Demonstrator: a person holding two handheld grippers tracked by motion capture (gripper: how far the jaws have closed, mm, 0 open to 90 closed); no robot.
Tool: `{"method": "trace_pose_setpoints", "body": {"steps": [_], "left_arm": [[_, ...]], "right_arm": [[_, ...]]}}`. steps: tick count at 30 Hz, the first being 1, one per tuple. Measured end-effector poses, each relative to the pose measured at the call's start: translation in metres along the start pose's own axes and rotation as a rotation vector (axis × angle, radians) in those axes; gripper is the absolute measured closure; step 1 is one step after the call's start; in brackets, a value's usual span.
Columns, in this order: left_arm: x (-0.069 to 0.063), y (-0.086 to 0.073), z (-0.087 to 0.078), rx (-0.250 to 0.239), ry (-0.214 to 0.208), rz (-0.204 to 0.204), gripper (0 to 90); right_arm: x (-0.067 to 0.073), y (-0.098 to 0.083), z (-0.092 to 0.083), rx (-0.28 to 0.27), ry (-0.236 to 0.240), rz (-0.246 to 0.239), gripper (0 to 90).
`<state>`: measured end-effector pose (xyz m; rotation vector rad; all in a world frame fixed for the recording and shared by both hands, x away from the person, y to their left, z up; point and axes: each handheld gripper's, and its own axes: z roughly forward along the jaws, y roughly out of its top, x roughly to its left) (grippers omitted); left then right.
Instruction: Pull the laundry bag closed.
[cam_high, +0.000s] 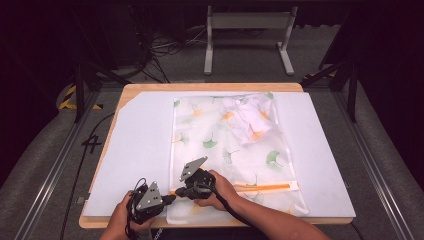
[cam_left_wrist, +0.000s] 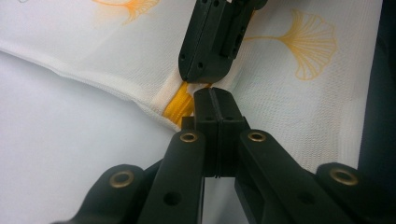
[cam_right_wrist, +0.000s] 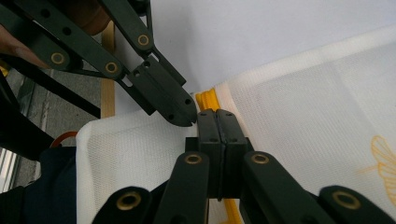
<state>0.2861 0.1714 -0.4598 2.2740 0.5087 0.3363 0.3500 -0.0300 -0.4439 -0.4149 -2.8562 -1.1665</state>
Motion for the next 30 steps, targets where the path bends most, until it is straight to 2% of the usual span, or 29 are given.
{"method": "trace_pose_setpoints", "body": {"steps": [7,10,14,17,18,19,21,25,30], "left_arm": [[0.001,-0.002,0.000,-0.010,-0.012,-0.017,90.0],[0.005,-0.004,-0.001,-0.025,-0.034,-0.041,90.0],[0.005,-0.004,-0.001,-0.021,-0.045,-0.025,90.0],[0.009,-0.007,-0.002,-0.031,-0.076,-0.042,90.0],[0.009,-0.007,-0.002,-0.030,-0.077,-0.042,90.0],[0.009,-0.006,-0.002,-0.028,-0.074,-0.038,90.0],[0.009,-0.007,-0.002,-0.029,-0.077,-0.039,90.0],[0.010,-0.008,-0.002,-0.034,-0.090,-0.051,90.0],[0.009,-0.007,-0.002,-0.029,-0.081,-0.036,90.0]], "right_arm": [[-0.002,-0.004,-0.002,-0.007,0.003,0.024,90.0],[-0.002,-0.003,-0.002,-0.012,0.009,0.020,90.0],[-0.003,-0.004,-0.001,-0.013,0.027,0.039,89.6],[-0.001,-0.004,-0.001,0.001,0.030,0.022,86.5],[0.000,-0.005,-0.001,-0.003,0.037,0.026,83.3],[0.001,-0.005,0.000,-0.005,0.041,0.032,84.0],[0.003,-0.005,0.001,-0.008,0.020,0.025,85.2],[0.006,-0.005,0.006,-0.044,-0.007,0.052,86.0],[0.008,-0.006,0.007,-0.058,-0.033,0.047,90.0]]}}
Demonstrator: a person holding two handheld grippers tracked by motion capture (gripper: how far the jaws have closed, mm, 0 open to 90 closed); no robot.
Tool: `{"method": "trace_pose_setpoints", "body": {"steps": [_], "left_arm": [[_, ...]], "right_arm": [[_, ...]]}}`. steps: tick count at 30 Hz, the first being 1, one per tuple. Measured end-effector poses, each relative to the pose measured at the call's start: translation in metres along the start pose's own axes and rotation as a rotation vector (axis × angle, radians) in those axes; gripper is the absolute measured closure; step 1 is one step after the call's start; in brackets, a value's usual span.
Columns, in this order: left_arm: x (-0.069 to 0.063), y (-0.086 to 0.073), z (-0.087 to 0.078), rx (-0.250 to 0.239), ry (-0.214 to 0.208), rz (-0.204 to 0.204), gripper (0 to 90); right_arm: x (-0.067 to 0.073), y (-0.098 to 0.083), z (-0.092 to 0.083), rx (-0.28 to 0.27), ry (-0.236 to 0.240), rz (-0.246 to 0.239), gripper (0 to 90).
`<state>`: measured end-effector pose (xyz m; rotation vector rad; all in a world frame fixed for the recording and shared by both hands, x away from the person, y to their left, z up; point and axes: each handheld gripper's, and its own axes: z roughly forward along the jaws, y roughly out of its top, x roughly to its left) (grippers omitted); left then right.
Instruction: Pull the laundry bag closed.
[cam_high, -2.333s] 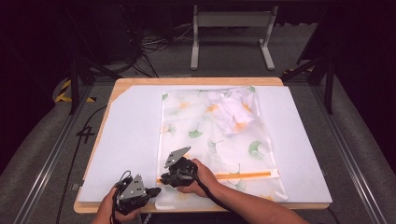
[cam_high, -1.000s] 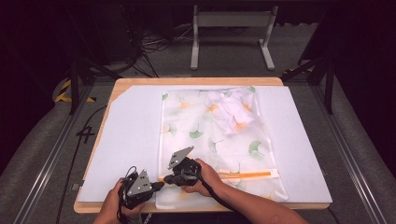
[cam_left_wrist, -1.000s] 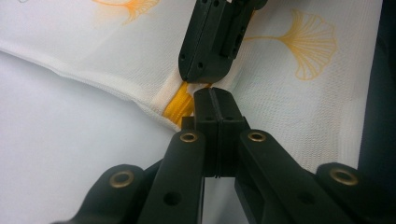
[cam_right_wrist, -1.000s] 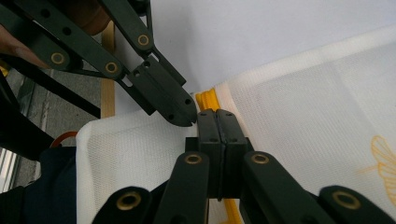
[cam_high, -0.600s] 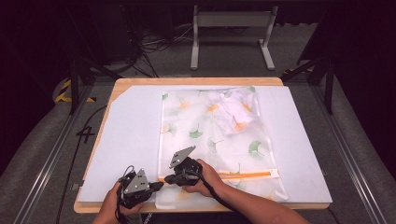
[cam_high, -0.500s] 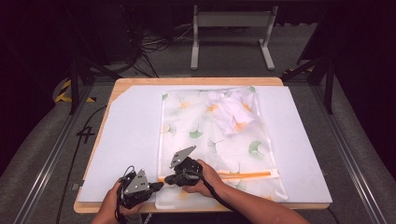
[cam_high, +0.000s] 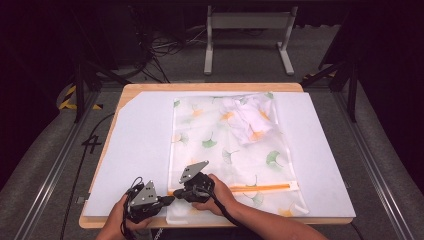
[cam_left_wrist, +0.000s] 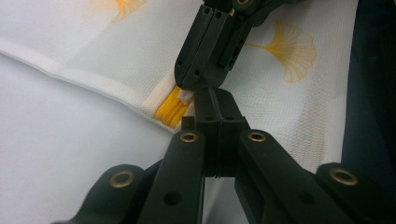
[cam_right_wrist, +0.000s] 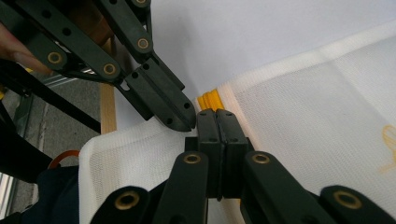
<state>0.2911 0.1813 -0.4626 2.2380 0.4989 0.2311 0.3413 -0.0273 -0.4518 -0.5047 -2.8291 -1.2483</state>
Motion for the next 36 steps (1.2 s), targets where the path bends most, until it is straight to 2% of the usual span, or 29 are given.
{"method": "trace_pose_setpoints", "body": {"steps": [2,5,13,24,36], "left_arm": [[-0.002,0.001,0.000,0.009,0.015,0.022,90.0],[-0.002,0.001,0.000,0.010,0.018,0.030,90.0],[-0.002,0.001,0.000,0.008,0.017,0.028,90.0],[-0.003,0.001,0.000,0.010,0.020,0.027,90.0],[-0.003,0.001,0.000,0.010,0.019,0.021,90.0]], "right_arm": [[-0.001,-0.001,0.000,-0.002,-0.007,-0.004,90.0],[-0.001,0.000,-0.002,0.006,-0.008,0.001,90.0],[-0.002,0.000,-0.006,0.022,-0.019,-0.026,90.0],[-0.005,-0.003,-0.012,0.030,-0.019,-0.035,90.0],[-0.010,-0.013,-0.027,0.044,-0.033,-0.018,90.0]]}}
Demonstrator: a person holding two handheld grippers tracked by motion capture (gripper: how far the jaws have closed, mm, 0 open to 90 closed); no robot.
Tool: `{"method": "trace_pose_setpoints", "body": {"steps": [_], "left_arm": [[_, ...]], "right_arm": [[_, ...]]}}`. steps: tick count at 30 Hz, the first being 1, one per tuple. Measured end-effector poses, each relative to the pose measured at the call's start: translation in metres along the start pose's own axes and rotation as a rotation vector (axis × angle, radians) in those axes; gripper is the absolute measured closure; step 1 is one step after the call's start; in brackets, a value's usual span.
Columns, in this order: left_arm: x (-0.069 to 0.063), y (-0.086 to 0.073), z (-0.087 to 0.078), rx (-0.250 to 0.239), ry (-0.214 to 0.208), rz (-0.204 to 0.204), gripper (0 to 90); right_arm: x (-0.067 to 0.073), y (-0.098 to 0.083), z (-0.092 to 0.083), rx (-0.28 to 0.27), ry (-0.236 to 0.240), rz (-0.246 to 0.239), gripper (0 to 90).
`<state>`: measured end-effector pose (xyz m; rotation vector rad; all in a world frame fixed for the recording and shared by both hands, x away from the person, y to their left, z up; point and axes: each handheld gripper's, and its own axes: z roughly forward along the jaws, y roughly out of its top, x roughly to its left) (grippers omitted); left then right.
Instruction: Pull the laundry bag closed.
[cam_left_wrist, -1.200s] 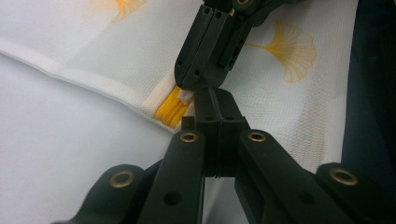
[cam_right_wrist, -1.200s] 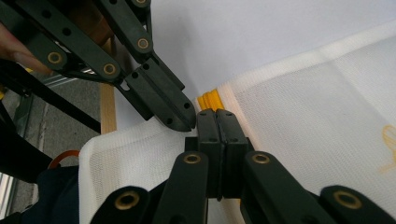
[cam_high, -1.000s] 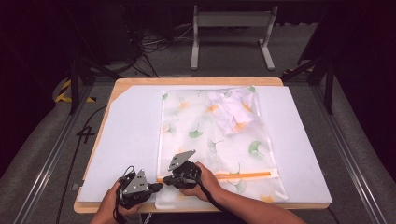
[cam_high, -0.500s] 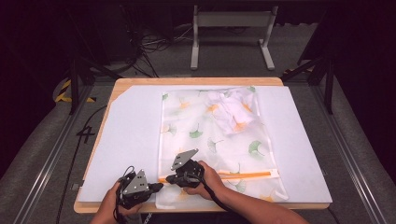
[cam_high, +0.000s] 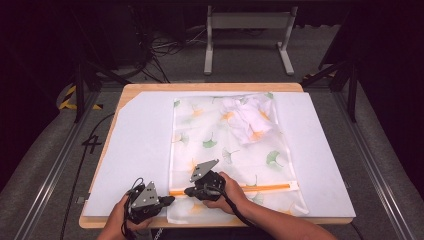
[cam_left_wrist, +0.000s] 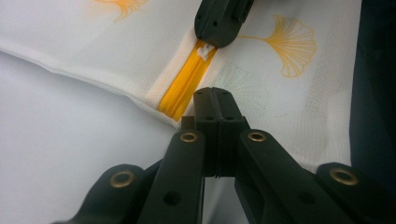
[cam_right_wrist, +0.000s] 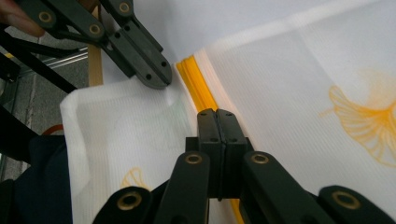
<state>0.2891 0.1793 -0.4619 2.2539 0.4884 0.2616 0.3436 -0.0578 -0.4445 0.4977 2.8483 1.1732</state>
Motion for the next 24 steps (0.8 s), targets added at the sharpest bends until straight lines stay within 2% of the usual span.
{"method": "trace_pose_setpoints", "body": {"steps": [13,18,24], "left_arm": [[0.001,0.000,0.000,0.004,-0.008,-0.002,90.0],[0.002,0.000,0.000,0.003,-0.013,-0.001,90.0],[0.002,0.001,0.000,0.005,-0.014,0.002,90.0]], "right_arm": [[-0.008,-0.022,-0.027,0.020,-0.059,0.031,90.0],[-0.010,-0.031,-0.036,0.013,-0.071,0.062,90.0],[-0.012,-0.038,-0.045,0.017,-0.098,0.060,90.0]]}}
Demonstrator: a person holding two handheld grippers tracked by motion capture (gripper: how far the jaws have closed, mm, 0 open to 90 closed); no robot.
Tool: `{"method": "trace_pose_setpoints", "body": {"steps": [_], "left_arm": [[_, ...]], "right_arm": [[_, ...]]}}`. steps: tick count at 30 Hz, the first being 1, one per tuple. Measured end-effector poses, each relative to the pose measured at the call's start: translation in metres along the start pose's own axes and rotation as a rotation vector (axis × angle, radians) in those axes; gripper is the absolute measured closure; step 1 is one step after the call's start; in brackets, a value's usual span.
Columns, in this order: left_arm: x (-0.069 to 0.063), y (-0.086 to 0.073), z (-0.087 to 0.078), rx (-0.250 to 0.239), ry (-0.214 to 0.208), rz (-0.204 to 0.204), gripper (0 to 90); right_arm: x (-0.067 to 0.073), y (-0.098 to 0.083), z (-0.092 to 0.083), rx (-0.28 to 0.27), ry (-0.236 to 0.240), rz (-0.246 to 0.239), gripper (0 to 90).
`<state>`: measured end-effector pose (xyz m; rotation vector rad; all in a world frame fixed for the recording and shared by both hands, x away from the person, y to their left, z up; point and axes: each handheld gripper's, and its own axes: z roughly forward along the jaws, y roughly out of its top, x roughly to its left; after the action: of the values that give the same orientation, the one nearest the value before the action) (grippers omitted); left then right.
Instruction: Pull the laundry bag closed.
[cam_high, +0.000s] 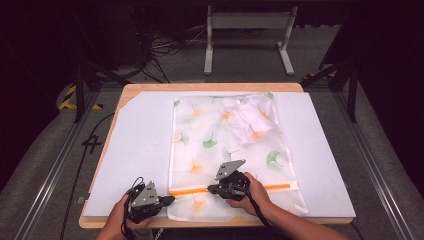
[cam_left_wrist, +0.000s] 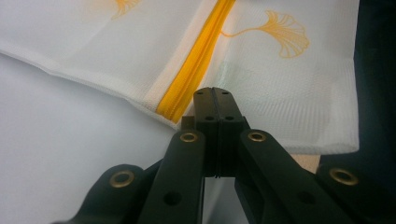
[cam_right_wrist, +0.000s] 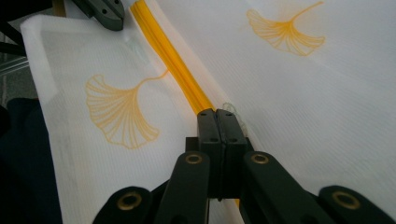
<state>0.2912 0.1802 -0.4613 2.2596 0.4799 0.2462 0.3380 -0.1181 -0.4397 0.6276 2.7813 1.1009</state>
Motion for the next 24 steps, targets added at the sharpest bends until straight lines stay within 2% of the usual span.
{"method": "trace_pose_setpoints", "body": {"steps": [12,24], "left_arm": [[0.000,0.000,0.000,-0.002,-0.003,0.000,90.0],[0.001,0.000,0.000,-0.004,-0.005,-0.004,90.0]], "right_arm": [[-0.014,-0.022,-0.024,0.001,-0.036,0.043,90.0],[-0.019,-0.039,-0.042,-0.003,-0.066,0.067,90.0]]}}
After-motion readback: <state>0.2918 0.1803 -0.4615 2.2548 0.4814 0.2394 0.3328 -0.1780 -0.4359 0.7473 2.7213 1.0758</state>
